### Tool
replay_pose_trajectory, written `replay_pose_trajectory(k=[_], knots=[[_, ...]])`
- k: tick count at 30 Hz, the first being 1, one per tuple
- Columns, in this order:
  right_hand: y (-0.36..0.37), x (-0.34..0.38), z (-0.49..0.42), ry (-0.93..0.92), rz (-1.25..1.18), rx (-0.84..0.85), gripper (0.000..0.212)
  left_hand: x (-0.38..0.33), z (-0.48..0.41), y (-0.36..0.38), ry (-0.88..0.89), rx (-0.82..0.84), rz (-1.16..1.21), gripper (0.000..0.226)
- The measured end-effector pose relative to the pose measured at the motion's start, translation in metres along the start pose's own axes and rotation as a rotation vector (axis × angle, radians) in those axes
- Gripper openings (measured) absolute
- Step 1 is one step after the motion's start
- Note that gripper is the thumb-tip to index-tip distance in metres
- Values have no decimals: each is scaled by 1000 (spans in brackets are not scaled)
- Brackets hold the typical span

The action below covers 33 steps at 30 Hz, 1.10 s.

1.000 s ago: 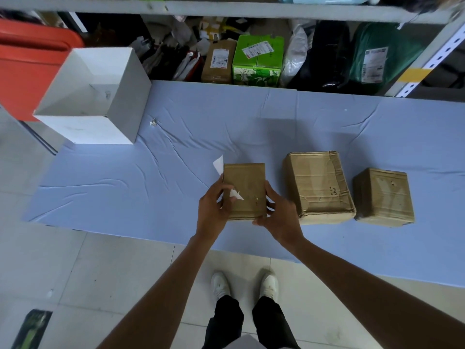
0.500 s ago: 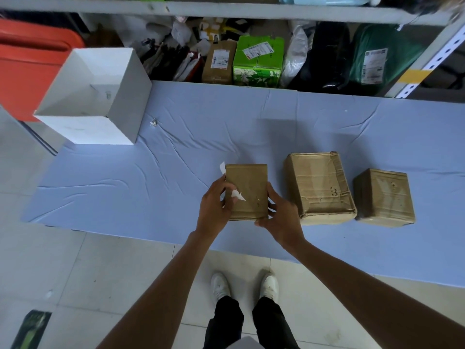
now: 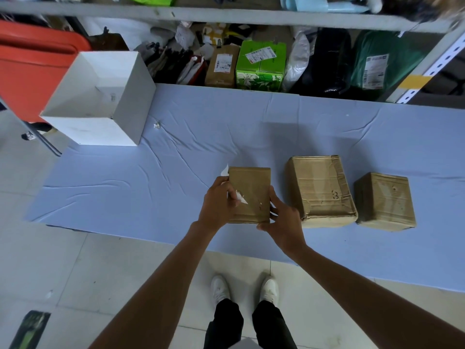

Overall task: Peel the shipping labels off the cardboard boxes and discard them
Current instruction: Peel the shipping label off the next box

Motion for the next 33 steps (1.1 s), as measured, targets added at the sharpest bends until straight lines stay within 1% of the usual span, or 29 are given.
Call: replay_pose_trajectory(k=[4, 9, 15, 21, 25, 29, 33], knots=[[0, 1, 0, 0, 4, 13, 110, 5, 8, 0, 45, -32, 95, 15], [1, 1, -2, -2, 10, 24, 110, 4, 16, 0, 43, -71, 175, 18], [1, -2, -2, 0, 27, 22, 111, 4, 19, 1, 100, -88, 154, 20], [2, -3, -4, -6, 61, 15, 110, -1, 17, -1, 136, -94, 138, 10], [1, -2, -3, -17, 63, 13, 109, -2, 13, -2, 111, -90, 115, 11], [0, -2, -3, -9, 95, 12, 108, -4, 6, -2, 71, -67, 58, 17], [1, -2, -3, -1, 107, 18, 110, -7, 4, -6, 72, -80, 76, 10]])
Point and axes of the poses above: each hand's wrist, its own z-axis away from the middle knuckle, its own y-axis out of the palm, x = y × z, the point moved 5 cm from there along -z, towards the middle knuckle, and after that the axes turned 3 degrees about z, right-handed, at the moved point
